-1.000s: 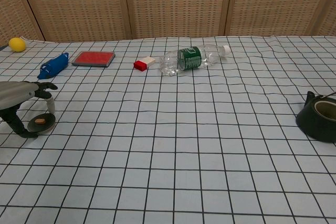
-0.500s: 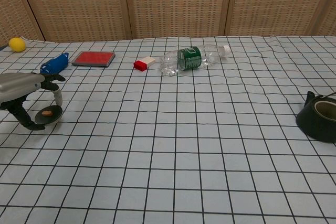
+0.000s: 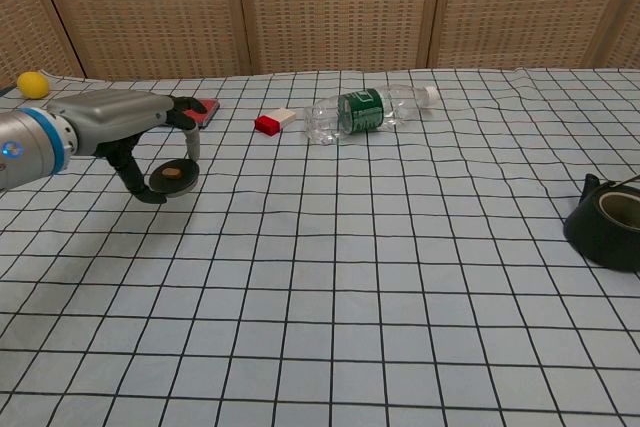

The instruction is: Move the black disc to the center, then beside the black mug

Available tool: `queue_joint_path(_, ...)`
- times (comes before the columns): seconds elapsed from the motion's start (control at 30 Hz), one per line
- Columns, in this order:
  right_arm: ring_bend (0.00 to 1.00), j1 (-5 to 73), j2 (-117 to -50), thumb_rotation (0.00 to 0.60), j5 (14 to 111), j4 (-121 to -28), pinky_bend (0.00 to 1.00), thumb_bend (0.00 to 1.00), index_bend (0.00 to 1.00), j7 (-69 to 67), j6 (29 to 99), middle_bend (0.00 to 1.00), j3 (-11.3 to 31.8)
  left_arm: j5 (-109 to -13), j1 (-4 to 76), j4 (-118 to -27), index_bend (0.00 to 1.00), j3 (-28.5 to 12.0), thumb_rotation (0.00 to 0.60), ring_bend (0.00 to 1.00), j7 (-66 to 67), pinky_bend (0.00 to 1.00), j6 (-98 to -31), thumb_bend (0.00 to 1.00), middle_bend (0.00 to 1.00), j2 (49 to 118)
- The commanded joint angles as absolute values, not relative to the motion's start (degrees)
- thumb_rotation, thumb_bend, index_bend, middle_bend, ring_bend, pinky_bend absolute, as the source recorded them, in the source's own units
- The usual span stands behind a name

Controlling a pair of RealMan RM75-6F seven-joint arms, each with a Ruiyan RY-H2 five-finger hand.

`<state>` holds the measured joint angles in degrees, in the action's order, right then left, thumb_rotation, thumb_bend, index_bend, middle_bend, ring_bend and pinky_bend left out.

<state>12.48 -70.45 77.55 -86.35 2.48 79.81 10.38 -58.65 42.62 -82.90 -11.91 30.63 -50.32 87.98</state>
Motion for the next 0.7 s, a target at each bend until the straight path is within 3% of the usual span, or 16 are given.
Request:
queue_joint_path(0.03, 0.00, 12.5, -70.1, 0.600, 76.9, -86.0, 0.00, 0.23, 0.07, 1.6, 79.5, 0.00, 10.8, -54.0, 49.4, -79.5, 0.46, -14.9, 0.600, 0.00, 35.6, 0.00, -46.6, 0.31, 0.00, 92.8)
queue_joint_path(0.43, 0.00, 12.3, -69.3, 0.600, 74.9, -84.1, 0.00, 0.23, 0.07, -1.5, 78.8, 0.00, 12.0, -41.7, 65.8, -65.6, 0.45, -18.5, 0.600, 0.00, 43.9, 0.00, -41.5, 0.31, 0.00, 107.8)
queue_joint_path(0.7, 0.00, 12.0, -68.4, 0.600, 74.2, -83.7, 0.00, 0.23, 0.07, -4.0, 78.7, 0.00, 12.7, -38.5, 73.0, -55.2, 0.42, -19.6, 0.600, 0.00, 44.8, 0.00, -39.7, 0.30, 0.00, 115.7)
